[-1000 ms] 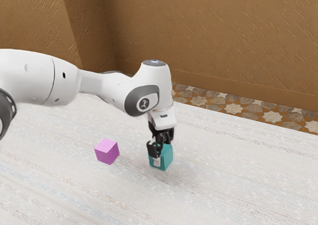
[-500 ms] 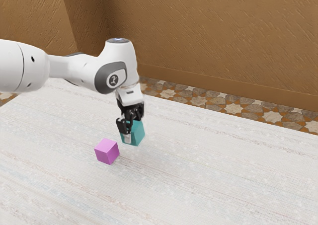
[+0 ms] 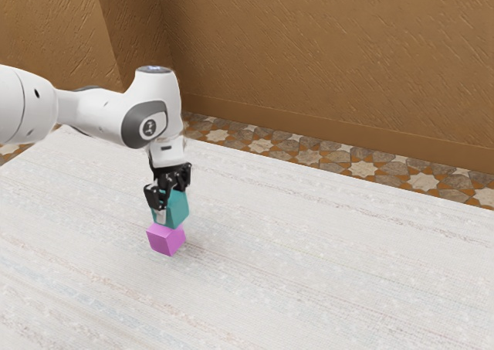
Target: Pick up the blue block with one arm, and put the blue block on the pink block with one arm
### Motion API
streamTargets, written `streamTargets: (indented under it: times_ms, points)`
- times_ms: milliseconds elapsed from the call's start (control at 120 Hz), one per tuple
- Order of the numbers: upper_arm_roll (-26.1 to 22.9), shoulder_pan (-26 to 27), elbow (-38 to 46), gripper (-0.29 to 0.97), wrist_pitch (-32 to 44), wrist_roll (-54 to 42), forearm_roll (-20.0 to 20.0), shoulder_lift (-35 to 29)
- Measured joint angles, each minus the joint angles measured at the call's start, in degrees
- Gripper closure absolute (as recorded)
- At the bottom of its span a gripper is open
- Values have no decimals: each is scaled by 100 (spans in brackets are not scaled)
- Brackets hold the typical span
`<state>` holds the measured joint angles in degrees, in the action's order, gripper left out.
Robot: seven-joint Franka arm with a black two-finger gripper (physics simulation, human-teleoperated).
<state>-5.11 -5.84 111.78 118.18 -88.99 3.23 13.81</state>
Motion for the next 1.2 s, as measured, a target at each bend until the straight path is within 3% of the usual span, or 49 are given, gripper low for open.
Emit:
streamTargets:
  times_ms: [1050, 1100, 1200]
  points:
    - [-14, -232, 12, 41, 26, -1042, -213, 106]
    - [-15, -233, 12, 31, 12, -1065, -225, 117]
    - [-14, -233, 10, 23, -32, -1106, -231, 124]
